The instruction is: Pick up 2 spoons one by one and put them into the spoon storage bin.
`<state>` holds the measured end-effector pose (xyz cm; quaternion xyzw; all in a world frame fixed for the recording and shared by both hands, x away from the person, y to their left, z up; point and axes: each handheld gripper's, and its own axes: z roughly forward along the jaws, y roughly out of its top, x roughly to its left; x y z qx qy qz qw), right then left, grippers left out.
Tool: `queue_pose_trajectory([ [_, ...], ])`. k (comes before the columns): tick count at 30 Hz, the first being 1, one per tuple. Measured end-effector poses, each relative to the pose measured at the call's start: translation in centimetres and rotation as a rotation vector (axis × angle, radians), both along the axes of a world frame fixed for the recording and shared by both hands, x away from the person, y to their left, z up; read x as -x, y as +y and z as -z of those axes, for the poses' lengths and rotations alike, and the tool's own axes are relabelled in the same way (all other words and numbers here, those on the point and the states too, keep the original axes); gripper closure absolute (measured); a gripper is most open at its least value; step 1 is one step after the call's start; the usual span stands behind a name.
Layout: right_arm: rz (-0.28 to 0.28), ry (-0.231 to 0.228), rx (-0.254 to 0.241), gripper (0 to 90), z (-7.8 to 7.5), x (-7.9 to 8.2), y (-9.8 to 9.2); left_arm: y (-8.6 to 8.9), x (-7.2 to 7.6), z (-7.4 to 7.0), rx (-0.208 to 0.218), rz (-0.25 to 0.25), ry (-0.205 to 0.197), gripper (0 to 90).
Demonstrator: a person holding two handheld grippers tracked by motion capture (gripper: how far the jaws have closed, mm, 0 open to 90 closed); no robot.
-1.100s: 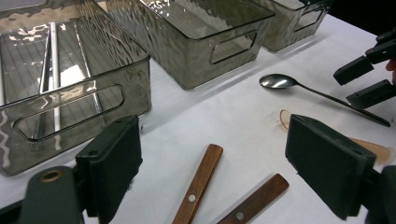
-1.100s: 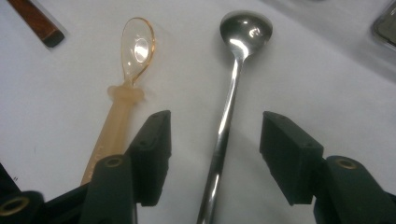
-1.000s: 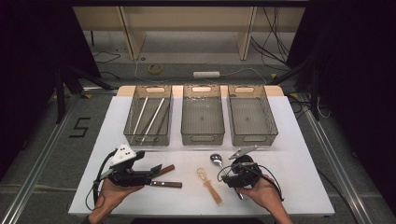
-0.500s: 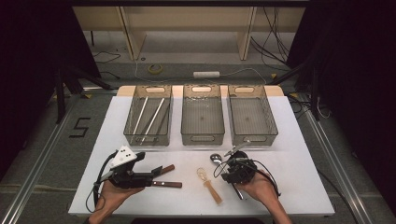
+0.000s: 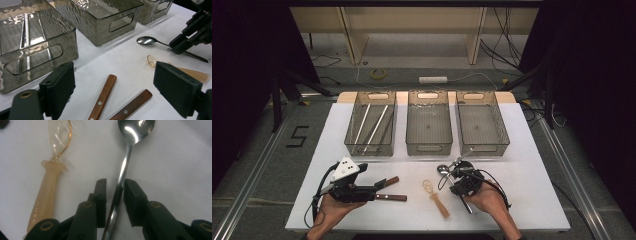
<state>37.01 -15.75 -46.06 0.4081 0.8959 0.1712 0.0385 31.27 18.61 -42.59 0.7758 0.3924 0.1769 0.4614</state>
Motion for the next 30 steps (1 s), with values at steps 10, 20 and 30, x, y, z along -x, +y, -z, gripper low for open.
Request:
queue_pose_trajectory([
  [10, 0.022, -0.001, 0.012, 83.6, 0.0, -0.3, -0.1, 0.0, 0.0, 0.0, -0.011, 0.007, -0.001, 16.9],
  [20, 0.014, -0.016, -0.014, 90.0, -0.4, -0.3, -0.3, 0.0, 0.0, 0.0, -0.017, 0.004, 0.000, 17.0],
  [30, -0.015, -0.047, -0.052, 90.0, -1.6, -0.1, -0.3, 0.0, 0.0, 0.0, -0.007, 0.002, 0.001, 17.0],
])
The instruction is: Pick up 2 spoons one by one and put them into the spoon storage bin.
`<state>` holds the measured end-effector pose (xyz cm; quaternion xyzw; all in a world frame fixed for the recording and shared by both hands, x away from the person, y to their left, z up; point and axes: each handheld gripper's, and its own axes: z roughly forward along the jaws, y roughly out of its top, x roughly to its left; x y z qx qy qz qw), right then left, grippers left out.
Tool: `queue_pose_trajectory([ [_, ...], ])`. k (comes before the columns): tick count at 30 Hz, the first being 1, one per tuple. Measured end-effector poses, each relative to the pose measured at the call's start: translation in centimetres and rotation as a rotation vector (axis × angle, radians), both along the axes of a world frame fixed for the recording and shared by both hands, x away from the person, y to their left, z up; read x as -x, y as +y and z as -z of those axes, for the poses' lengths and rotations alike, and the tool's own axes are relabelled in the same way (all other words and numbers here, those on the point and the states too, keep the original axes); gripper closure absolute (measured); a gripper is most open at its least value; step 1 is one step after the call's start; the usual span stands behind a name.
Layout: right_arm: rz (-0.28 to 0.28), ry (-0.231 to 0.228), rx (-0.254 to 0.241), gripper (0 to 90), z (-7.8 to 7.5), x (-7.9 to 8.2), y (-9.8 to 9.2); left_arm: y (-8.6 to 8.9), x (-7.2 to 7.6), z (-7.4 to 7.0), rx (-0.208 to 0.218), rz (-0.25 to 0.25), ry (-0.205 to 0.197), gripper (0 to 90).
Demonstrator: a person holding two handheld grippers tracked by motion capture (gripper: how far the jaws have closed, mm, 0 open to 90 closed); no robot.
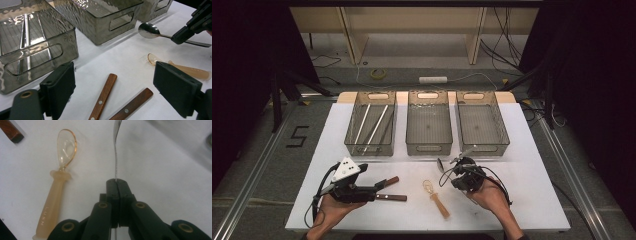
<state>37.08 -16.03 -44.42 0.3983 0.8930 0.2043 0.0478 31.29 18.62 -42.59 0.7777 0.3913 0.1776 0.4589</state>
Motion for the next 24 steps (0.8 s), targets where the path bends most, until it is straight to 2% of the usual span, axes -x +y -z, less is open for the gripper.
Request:
queue_pose_trajectory([
  [6, -0.018, -0.020, -0.018, 90.0, -1.4, -0.3, 0.2, 0.1, -0.1, 0.0, 0.004, -0.001, 0.004, 17.0],
  [17, -0.029, -0.052, -0.035, 90.0, -3.8, -2.5, 1.3, 0.2, -0.1, 0.1, 0.013, -0.007, 0.004, 17.0],
  [19, -0.027, -0.055, -0.050, 90.0, -4.3, -2.9, 1.6, 0.2, -0.2, 0.1, 0.014, -0.007, 0.006, 17.0],
  [24, -0.038, -0.074, -0.049, 90.0, -5.3, -3.8, 2.6, 0.1, -0.2, 0.1, 0.013, -0.007, 0.008, 16.9],
])
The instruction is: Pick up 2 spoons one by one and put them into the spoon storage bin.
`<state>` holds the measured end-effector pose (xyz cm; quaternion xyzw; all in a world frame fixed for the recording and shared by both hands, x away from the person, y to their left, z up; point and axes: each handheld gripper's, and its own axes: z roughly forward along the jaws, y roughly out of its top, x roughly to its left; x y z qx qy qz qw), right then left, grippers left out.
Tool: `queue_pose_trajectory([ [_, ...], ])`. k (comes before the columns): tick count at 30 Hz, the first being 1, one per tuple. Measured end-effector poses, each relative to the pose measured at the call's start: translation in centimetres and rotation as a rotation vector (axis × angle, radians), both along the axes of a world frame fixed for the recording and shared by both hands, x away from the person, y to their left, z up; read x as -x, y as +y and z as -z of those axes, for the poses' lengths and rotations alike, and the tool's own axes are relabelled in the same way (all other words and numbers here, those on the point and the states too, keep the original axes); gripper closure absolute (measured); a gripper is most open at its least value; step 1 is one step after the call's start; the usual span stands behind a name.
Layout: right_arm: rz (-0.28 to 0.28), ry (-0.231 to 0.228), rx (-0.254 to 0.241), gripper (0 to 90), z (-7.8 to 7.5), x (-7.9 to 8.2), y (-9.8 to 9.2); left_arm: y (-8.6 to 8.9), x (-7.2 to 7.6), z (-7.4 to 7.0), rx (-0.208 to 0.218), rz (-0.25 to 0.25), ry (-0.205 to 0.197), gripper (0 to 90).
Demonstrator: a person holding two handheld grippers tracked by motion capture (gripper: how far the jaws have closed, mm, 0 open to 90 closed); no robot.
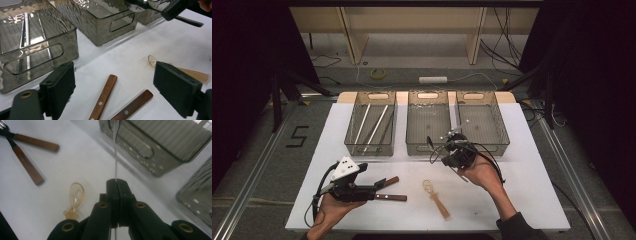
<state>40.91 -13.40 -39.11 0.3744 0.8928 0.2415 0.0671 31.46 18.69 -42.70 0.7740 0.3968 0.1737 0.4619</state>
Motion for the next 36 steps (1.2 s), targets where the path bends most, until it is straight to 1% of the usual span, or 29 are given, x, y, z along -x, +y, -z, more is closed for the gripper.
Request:
queue_pose_trajectory([
  [2, -0.004, -0.007, -0.007, 90.0, -0.4, -0.5, 0.5, 0.0, 0.0, 0.0, -0.005, 0.002, 0.000, 16.9],
  [7, 0.002, -0.016, -0.015, 90.0, -1.4, -1.9, 1.4, 0.1, 0.0, 0.0, 0.000, 0.000, 0.000, 16.9],
  [9, -0.002, -0.019, -0.011, 90.0, -1.6, -2.6, 1.7, 0.1, 0.0, 0.0, 0.004, 0.001, -0.002, 16.8],
  [12, 0.007, -0.016, -0.012, 90.0, -1.9, -3.5, 2.2, 0.1, 0.0, 0.0, 0.006, 0.001, 0.000, 16.7],
  [15, 0.011, -0.019, -0.022, 90.0, -2.1, -4.6, 2.7, 0.1, 0.0, 0.0, 0.004, 0.002, 0.000, 16.6],
  [18, 0.027, -0.022, -0.013, 90.0, -2.5, -5.4, 3.2, 0.2, 0.0, 0.0, 0.005, 0.001, 0.000, 16.6],
  [24, 0.046, -0.029, -0.012, 90.0, -2.5, -7.1, 3.9, 0.1, 0.0, 0.0, 0.005, 0.001, -0.001, 16.2],
  [29, 0.063, -0.025, -0.007, 90.0, -2.8, -8.5, 4.6, 0.2, 0.0, -0.1, 0.013, 0.002, -0.003, 15.9],
  [32, 0.082, -0.024, -0.001, 90.0, -2.9, -9.3, 4.9, 0.2, 0.1, -0.1, 0.029, -0.001, -0.010, 15.8],
  [36, 0.097, -0.020, 0.000, 90.0, -3.0, -10.2, 5.2, 0.3, 0.1, -0.2, 0.030, 0.000, -0.010, 15.6],
])
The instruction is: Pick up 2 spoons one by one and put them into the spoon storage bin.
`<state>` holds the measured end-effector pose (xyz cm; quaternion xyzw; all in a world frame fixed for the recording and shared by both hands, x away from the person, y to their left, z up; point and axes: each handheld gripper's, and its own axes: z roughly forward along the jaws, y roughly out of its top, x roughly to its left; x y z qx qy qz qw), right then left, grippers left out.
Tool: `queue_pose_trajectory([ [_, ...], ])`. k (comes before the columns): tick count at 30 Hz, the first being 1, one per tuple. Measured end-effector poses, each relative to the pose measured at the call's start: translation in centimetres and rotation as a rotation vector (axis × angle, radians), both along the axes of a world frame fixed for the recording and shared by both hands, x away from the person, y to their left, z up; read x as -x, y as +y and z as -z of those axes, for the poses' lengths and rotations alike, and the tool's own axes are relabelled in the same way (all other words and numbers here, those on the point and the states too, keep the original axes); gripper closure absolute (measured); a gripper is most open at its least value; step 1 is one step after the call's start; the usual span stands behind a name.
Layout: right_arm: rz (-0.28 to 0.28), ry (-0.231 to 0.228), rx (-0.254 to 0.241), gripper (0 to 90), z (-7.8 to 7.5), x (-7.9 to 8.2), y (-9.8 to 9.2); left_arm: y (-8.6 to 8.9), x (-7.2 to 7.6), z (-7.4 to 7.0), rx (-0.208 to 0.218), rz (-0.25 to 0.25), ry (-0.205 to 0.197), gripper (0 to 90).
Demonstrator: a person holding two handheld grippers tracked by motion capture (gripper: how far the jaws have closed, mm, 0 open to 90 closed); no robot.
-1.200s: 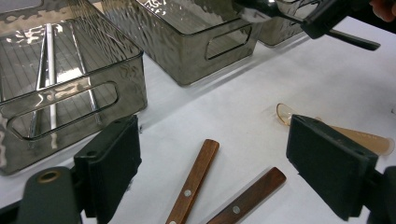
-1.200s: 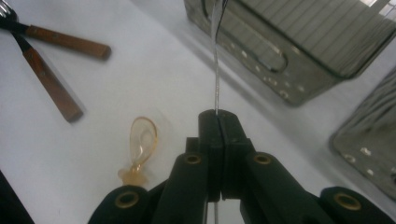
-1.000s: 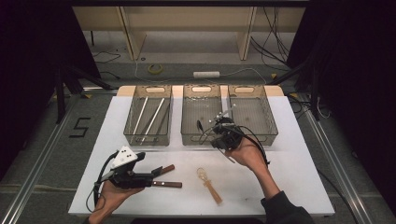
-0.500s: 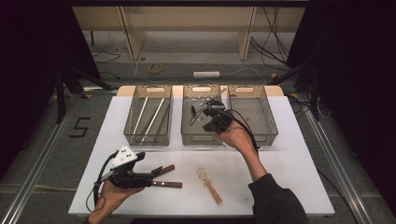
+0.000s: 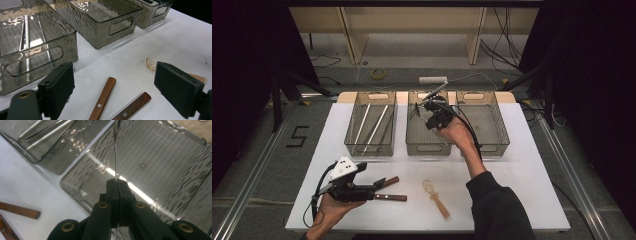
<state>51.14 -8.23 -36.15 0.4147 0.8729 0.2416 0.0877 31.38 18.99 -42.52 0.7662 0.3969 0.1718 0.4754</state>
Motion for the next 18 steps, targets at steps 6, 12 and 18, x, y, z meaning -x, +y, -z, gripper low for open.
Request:
queue_pose_trajectory([
  [6, 0.033, 0.004, 0.007, 90.0, 0.1, -1.2, -0.1, 0.0, 0.0, 0.0, -0.001, 0.003, -0.004, 15.7],
  [12, 0.045, 0.009, 0.018, 90.0, 0.7, -2.1, -0.2, -0.2, 0.1, 0.0, -0.008, 0.008, -0.004, 15.6],
  [18, 0.059, 0.012, 0.019, 90.0, 1.2, -2.8, 0.2, -0.1, 0.1, 0.0, -0.011, 0.007, -0.006, 15.7],
])
